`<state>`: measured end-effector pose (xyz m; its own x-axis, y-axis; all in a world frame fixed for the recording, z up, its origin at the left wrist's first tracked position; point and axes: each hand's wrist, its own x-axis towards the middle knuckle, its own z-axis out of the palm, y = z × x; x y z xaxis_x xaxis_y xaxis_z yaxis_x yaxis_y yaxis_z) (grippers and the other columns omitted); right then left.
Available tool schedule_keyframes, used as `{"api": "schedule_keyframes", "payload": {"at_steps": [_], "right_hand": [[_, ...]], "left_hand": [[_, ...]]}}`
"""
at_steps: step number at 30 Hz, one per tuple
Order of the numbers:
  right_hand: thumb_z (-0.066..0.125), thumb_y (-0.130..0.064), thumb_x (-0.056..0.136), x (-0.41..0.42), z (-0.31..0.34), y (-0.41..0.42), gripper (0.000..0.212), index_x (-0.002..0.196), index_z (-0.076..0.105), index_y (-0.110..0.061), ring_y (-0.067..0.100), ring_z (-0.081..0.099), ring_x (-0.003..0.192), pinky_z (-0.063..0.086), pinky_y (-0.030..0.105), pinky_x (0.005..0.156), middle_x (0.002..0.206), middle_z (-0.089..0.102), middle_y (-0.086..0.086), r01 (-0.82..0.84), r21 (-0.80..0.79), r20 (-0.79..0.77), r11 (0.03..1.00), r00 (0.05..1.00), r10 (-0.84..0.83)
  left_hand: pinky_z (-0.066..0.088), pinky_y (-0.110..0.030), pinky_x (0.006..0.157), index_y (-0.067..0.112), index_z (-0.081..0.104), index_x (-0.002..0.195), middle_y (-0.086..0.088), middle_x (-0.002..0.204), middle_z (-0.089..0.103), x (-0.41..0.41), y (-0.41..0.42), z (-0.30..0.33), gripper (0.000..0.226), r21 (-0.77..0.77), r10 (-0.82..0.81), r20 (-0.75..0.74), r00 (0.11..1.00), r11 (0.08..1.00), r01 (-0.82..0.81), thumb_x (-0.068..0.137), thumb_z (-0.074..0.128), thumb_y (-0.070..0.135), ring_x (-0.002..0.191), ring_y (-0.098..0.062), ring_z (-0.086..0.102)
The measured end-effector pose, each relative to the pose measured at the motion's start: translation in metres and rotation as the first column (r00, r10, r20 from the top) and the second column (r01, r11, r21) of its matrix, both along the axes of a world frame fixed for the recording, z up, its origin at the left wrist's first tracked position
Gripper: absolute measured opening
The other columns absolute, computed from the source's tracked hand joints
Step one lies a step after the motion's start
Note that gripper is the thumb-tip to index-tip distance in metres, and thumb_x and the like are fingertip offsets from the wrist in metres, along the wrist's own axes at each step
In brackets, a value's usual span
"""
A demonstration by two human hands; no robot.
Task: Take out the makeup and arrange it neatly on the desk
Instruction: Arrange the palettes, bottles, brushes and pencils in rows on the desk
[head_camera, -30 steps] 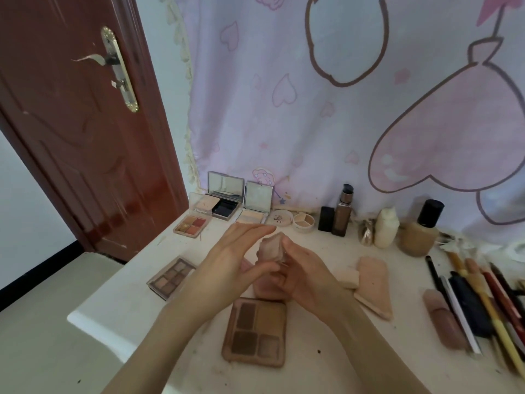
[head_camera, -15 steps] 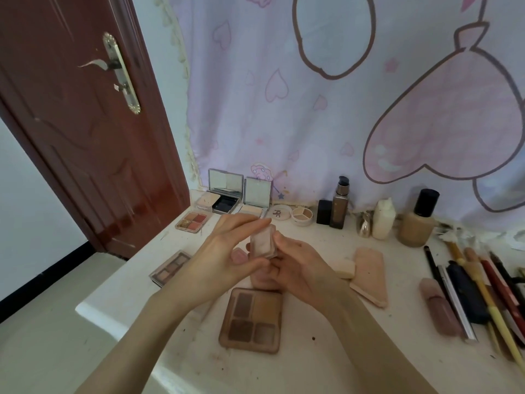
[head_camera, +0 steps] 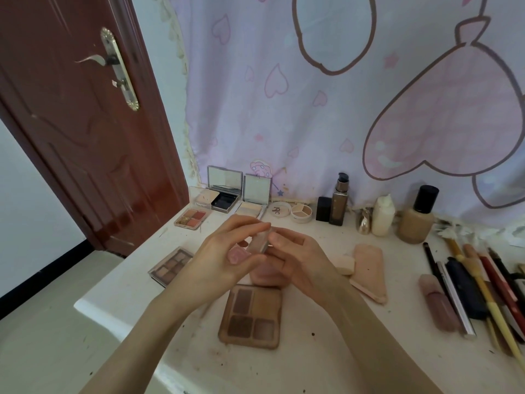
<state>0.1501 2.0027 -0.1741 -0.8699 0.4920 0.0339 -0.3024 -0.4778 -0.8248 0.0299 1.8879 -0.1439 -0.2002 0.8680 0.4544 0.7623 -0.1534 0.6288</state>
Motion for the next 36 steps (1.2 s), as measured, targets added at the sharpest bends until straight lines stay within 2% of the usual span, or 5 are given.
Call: {"api": "schedule_keyframes", "payload": {"at_steps": [8, 12, 17, 27, 36], "right_hand": [[0.076, -0.02, 0.07, -0.002, -0.005, -0.001, 0.019, 0.088, 0.075, -0.027, 0.016, 0.067, 0.097, 0.053, 0.027, 0.086, 0.097, 0.073, 0.0, 0.153, 0.233, 0.078, 0.96, 0.981, -0.175], [0.069, -0.013, 0.08, -0.002, -0.005, -0.002, 0.019, 0.093, 0.071, -0.027, 0.005, 0.066, 0.093, 0.052, 0.017, 0.078, 0.097, 0.073, -0.008, 0.188, 0.336, 0.123, 0.923, 0.963, -0.241], [0.066, -0.008, 0.083, -0.006, -0.008, 0.0, 0.025, 0.104, 0.068, -0.02, 0.015, 0.065, 0.102, 0.049, 0.032, 0.094, 0.103, 0.072, -0.002, 0.185, 0.263, 0.133, 0.947, 0.965, -0.225], [0.066, 0.006, 0.079, -0.008, -0.025, 0.025, 0.041, 0.117, 0.058, -0.007, 0.01, 0.07, 0.081, 0.056, 0.026, 0.079, 0.094, 0.069, 0.0, 0.387, 0.265, 0.208, 0.883, 0.871, -0.445], [0.054, -0.012, 0.092, -0.011, -0.042, 0.042, 0.035, 0.127, 0.056, -0.013, 0.007, 0.056, 0.107, 0.038, 0.015, 0.096, 0.123, 0.062, 0.0, 0.276, 0.764, 0.275, 0.583, 0.678, -0.681]], "left_hand": [[0.045, -0.008, 0.077, 0.027, 0.071, 0.1, 0.017, 0.094, 0.066, -0.001, -0.002, -0.002, 0.023, -0.043, 0.184, 0.124, 0.975, 0.983, -0.18, 0.076, 0.07, 0.028, 0.083, 0.002, 0.062], [0.048, -0.017, 0.085, 0.035, 0.068, 0.097, 0.012, 0.094, 0.069, -0.005, -0.001, 0.0, 0.025, -0.062, 0.189, 0.203, 0.961, 0.982, -0.18, 0.082, 0.067, 0.014, 0.09, 0.0, 0.064], [0.043, -0.004, 0.076, 0.034, 0.071, 0.092, 0.018, 0.09, 0.071, -0.012, 0.004, 0.011, 0.021, -0.088, 0.163, 0.231, 0.959, 0.985, -0.146, 0.082, 0.067, 0.016, 0.086, 0.01, 0.062], [0.036, 0.005, 0.07, 0.011, 0.072, 0.101, 0.012, 0.086, 0.065, -0.037, 0.083, 0.016, 0.018, -0.291, 0.154, -0.002, 0.988, 0.945, -0.148, 0.084, 0.065, 0.01, 0.073, 0.01, 0.054], [0.033, -0.003, 0.072, 0.008, 0.072, 0.101, -0.004, 0.093, 0.071, -0.061, 0.143, 0.011, 0.02, -0.451, 0.101, -0.2, 0.975, 0.873, -0.183, 0.086, 0.06, 0.003, 0.074, -0.002, 0.054]]}}
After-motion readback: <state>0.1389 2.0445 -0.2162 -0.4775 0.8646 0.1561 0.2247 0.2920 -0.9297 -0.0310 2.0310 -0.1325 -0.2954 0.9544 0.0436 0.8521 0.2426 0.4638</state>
